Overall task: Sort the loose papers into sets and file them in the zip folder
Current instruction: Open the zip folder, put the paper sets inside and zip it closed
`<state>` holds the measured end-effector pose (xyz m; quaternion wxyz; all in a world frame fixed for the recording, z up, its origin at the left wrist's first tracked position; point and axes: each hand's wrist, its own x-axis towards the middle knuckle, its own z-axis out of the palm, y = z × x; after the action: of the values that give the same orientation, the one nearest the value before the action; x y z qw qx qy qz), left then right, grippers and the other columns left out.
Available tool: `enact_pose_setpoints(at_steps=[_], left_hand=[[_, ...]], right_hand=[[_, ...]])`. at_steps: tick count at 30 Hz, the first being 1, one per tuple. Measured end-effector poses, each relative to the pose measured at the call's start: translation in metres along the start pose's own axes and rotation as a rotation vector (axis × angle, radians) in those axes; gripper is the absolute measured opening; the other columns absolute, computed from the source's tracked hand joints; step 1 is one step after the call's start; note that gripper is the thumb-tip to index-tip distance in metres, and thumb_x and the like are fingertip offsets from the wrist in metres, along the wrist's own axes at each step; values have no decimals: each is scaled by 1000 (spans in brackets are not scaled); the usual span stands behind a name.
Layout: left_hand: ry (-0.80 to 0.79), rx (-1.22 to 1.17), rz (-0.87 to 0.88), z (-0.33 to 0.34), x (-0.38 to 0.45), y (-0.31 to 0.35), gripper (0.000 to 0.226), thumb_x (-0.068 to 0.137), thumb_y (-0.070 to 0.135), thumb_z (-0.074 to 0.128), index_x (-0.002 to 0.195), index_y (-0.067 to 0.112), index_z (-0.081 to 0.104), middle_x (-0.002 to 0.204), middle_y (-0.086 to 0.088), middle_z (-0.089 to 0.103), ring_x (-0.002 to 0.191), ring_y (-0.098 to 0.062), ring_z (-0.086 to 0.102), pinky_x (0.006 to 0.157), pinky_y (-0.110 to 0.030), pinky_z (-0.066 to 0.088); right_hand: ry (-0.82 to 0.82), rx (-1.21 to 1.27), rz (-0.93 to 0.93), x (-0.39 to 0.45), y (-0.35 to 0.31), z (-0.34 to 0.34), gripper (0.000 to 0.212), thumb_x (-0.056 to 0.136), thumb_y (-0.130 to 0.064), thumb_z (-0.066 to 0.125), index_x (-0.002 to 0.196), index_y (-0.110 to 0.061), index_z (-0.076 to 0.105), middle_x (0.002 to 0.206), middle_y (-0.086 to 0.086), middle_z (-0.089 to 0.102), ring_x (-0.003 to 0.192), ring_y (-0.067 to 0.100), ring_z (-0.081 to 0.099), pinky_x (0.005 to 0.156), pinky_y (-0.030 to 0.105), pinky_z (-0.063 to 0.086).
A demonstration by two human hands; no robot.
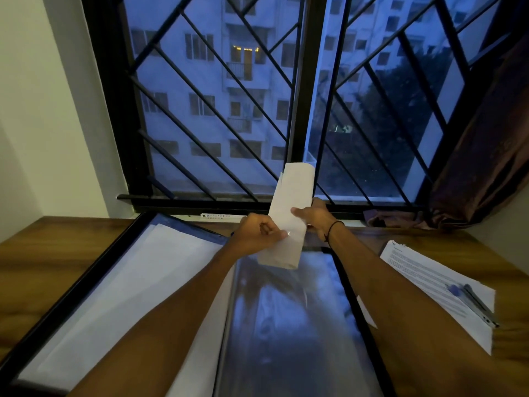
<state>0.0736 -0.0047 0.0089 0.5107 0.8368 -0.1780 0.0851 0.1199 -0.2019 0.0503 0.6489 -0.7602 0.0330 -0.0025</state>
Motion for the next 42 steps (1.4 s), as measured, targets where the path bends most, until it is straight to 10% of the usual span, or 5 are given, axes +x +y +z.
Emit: enact_pose_setpoints(at_steps=[7,13,22,31,42], left_hand=[[258,-139,-222,-5,11,-9,30,96,32,69,121,17,63,97,2,69,92,-14,66,86,-31,55],[118,-244,-346,-3,19,-11,26,90,19,77,114,11,70,96,-18,76,92,-35,75,89,-53,60],[-26,-128,-114,-2,9,17,20,102,20,63,117,9,69,90,-2,74,72,-6,73,66,-19,56],[-186,-235,-95,-6,2,16,24,93,11,73,116,3,74,104,-18,77,87,-18,73,78,-25,59],[-280,-118,30,6,16,8,16,87,0,77,101,6,71,97,-25,75,84,-19,73,83,-33,61]], right_hand=[[-302,92,129,-10,12,-19,24,94,-16,72,116,-13,66,118,13,72,114,33,66,98,56,54],[-370,-273,99,-10,18,-17,68,85,-48,75,134,-4,54,131,19,65,113,32,66,95,55,56],[-77,-367,160,-4,-5,39,131,76,-78,66,160,-7,-5,157,22,37,137,42,46,108,51,45],[1,-266,208,14,-3,29,27,95,-6,49,118,-4,62,116,19,68,98,33,66,91,45,57],[-275,-121,-32,10,37,-24,37,79,-7,84,115,-7,72,115,17,74,107,34,70,97,53,55]])
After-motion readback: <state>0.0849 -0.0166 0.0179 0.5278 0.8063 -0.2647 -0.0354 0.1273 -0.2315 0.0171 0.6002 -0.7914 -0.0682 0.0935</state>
